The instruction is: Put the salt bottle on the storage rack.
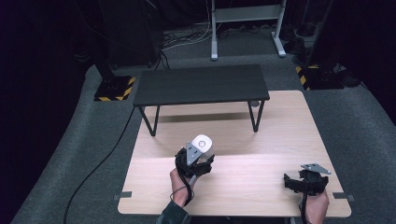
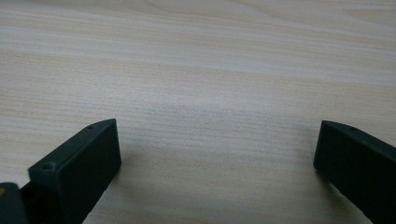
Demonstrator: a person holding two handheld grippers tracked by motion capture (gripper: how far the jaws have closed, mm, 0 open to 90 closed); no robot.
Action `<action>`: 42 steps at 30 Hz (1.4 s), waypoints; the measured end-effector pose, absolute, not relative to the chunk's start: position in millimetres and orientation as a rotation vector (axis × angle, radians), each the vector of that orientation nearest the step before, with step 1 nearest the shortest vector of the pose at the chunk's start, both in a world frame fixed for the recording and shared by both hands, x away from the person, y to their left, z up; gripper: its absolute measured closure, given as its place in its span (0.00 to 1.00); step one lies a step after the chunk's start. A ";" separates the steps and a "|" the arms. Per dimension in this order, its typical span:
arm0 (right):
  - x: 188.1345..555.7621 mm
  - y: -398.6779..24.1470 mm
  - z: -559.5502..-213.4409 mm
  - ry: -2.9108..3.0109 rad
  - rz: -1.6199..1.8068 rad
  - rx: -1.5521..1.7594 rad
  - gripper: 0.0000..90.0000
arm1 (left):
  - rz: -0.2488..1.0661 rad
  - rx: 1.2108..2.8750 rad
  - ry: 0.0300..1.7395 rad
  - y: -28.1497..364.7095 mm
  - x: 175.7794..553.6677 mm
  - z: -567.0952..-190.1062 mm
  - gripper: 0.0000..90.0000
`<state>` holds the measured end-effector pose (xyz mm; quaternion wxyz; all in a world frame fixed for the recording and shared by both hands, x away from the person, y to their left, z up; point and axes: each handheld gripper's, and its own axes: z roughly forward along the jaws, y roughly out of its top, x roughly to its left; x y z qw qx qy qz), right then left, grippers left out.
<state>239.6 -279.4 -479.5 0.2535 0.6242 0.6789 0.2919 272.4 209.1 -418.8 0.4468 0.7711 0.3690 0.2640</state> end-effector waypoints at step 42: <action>239.7 -279.2 -479.4 1.841 0.793 1.702 0.00 | 0.596 1.927 0.844 191.5 326.7 -382.6 0.33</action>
